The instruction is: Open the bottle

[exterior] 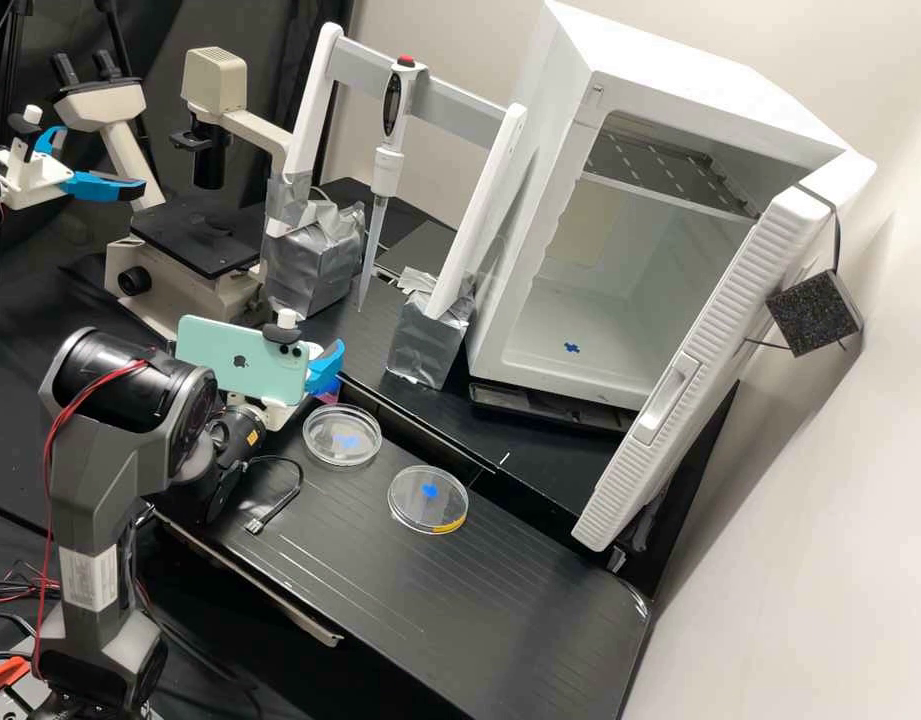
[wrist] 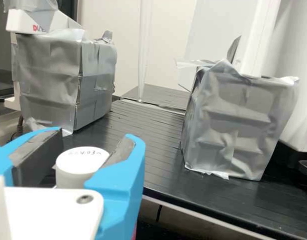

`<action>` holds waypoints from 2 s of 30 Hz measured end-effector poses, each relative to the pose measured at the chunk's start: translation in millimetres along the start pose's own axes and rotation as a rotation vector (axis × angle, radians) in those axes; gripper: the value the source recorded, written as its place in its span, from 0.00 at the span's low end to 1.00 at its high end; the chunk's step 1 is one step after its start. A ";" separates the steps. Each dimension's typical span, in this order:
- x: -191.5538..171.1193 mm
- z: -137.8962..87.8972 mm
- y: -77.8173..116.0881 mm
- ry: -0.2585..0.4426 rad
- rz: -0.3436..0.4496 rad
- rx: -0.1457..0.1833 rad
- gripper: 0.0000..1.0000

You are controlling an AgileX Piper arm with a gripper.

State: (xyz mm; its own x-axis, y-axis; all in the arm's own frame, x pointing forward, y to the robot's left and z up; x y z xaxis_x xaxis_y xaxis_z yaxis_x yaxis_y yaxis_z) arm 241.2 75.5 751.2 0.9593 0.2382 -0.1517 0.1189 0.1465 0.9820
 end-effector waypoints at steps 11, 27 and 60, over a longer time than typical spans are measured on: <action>0.0 0.0 0.0 0.000 0.000 0.000 0.00; 2.4 1.0 3.3 0.001 0.012 -0.003 0.00; -66.2 -1.5 13.1 0.031 0.014 0.046 0.00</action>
State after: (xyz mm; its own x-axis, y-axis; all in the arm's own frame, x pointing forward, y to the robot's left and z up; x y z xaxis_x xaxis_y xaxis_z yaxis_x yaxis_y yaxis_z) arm 178.9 63.1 774.0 0.9527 0.2695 -0.1403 0.1174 0.0992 0.9881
